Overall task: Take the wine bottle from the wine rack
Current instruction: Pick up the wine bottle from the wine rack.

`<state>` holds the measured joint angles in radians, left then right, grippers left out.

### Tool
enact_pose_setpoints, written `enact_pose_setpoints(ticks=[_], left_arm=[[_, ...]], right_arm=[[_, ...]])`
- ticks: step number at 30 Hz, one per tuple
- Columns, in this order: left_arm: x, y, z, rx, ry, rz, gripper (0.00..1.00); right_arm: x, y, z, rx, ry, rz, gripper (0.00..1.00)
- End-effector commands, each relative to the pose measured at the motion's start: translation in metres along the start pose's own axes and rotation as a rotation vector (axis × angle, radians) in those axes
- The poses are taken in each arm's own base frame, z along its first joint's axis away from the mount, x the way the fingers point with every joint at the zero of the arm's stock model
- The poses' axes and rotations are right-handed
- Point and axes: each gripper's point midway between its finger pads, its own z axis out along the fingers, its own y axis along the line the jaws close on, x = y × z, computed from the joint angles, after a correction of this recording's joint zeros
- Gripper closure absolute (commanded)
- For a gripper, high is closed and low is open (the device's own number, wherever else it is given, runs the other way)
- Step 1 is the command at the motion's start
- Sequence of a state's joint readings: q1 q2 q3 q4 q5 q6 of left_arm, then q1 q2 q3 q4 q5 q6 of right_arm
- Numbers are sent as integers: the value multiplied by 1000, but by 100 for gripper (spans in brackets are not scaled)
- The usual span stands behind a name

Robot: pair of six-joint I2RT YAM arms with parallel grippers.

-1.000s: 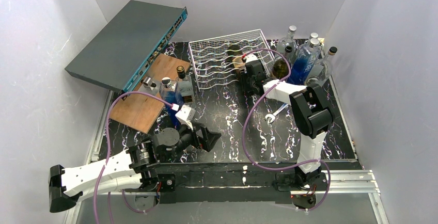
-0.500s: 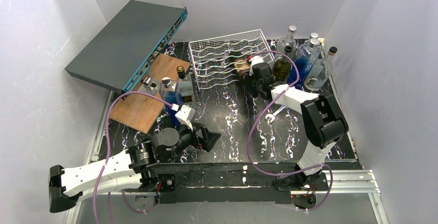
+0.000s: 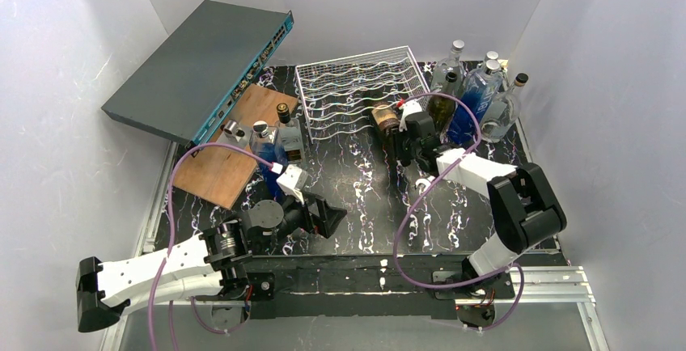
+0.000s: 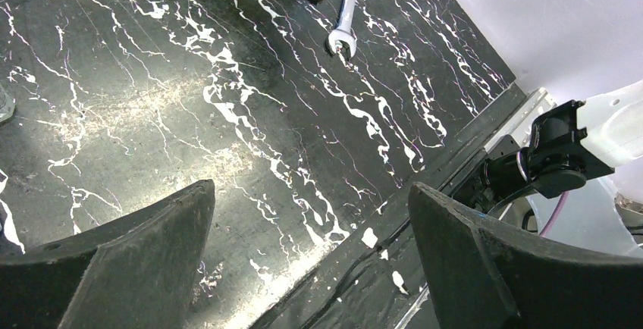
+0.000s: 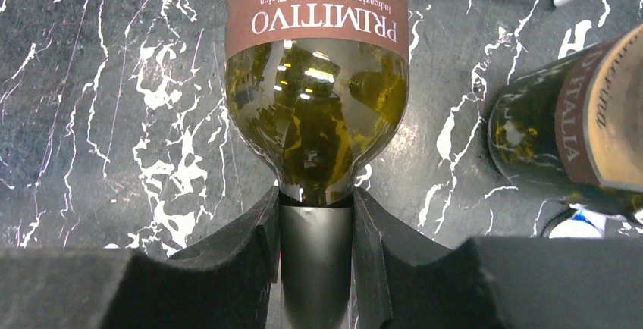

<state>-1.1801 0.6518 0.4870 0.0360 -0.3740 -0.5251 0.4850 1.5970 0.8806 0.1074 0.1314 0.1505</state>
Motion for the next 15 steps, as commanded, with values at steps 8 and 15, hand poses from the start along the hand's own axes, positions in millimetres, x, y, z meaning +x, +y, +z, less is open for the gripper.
enact_pose_setpoints(ticks=[8,15], left_arm=[[-16,-11,1,24,-26,-18,2],[-21,-17,-1,49,-28,-6,2]], right_arm=[[-25,15,-36,-92,-118,-16,99],[-21,9,-50,-76,-125,-26,99]])
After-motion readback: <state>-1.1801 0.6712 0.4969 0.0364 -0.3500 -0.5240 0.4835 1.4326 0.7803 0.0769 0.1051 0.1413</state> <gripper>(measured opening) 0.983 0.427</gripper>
